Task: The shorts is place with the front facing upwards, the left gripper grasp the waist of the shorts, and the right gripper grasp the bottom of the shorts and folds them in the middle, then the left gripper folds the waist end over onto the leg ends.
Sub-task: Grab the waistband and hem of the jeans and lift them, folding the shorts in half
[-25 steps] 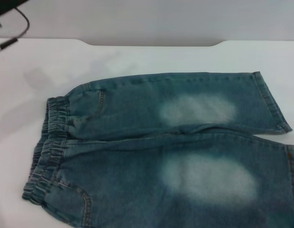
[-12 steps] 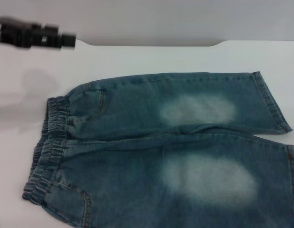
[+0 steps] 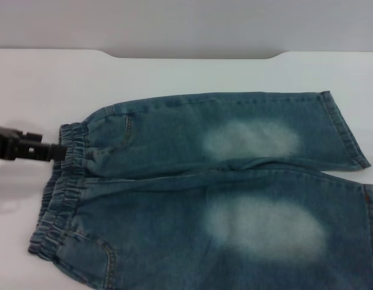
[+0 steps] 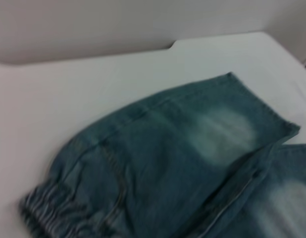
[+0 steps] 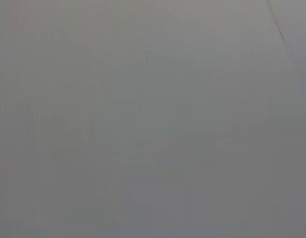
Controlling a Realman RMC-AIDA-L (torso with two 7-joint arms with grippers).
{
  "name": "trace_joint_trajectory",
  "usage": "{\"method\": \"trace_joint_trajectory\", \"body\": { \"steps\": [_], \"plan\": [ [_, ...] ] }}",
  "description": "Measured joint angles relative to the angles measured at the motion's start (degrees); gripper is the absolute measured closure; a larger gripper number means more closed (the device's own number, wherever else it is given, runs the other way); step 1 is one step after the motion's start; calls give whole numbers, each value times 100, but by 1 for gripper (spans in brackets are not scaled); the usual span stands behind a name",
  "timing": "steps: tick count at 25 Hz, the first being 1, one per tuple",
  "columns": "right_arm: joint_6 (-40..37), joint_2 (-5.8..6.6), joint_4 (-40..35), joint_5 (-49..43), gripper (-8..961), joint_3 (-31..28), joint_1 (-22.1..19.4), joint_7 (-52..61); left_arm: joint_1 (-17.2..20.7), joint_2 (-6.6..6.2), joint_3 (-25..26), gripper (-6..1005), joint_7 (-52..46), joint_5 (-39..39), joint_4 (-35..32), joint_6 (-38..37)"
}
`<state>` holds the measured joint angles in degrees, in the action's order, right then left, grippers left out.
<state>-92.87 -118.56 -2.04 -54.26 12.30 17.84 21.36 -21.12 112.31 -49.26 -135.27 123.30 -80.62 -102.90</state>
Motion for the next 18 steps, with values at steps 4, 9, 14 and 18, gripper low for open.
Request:
{"method": "trace_joint_trajectory", "body": {
  "steps": [4,9,14,18],
  "plan": [
    [37,0,-47,-1,438,13,45,0,172,84,58,214,13,186,72,18],
    [85,0,-68,-7,439,20,92,0,297,148,73,214,65,418,212,34],
    [91,0,-122,-2,439,27,114,0,411,247,76,213,170,632,447,95],
    [98,0,-131,-2,439,27,118,0,440,266,73,213,208,687,561,114]
  ]
}}
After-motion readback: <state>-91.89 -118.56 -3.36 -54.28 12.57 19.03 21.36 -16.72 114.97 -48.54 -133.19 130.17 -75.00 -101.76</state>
